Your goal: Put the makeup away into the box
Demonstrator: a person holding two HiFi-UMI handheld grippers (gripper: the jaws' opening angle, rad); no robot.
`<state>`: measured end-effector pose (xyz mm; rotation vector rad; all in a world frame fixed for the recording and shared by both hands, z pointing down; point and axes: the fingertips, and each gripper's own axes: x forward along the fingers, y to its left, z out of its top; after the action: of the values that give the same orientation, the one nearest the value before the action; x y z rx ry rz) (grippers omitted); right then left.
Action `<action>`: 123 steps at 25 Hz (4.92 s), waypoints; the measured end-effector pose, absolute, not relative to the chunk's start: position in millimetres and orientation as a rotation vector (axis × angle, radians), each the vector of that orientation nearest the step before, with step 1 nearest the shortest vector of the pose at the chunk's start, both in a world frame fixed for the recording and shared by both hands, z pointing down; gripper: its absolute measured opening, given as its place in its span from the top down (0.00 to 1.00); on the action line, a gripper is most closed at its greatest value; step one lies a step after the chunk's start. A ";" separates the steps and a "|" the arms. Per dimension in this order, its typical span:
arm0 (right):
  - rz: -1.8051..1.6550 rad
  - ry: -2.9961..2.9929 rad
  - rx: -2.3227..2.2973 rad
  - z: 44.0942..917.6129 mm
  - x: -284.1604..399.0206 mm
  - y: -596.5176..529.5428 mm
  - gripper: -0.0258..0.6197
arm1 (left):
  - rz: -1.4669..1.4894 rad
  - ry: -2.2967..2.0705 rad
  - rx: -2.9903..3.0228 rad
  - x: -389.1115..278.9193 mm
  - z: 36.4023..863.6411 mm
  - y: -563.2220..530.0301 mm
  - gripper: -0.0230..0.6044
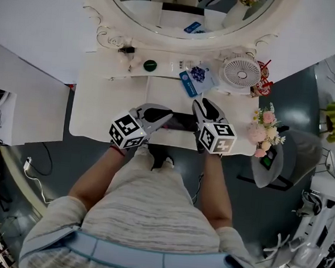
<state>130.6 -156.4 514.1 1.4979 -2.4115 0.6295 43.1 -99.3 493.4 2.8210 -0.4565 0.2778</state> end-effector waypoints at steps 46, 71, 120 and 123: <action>1.296 -2.114 1.796 621.2 202.6 -248.7 0.81 | 0.406 -0.360 2.801 52.7 522.9 -138.1 0.94; 0.842 -2.316 1.717 538.0 165.2 -227.4 0.95 | 0.376 -0.414 2.807 44.4 514.4 -128.8 0.94; -0.314 -1.909 0.643 577.9 50.1 -69.9 0.95 | 0.349 -0.691 2.722 -24.6 521.1 -82.8 0.94; -0.292 -1.924 0.600 588.7 38.4 -57.8 0.95 | 0.351 -0.697 2.715 -27.3 521.8 -83.8 0.94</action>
<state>38.4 -57.8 588.7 0.6003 -1.9240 -0.2921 -27.3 -83.8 521.8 2.7153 -0.6973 0.3509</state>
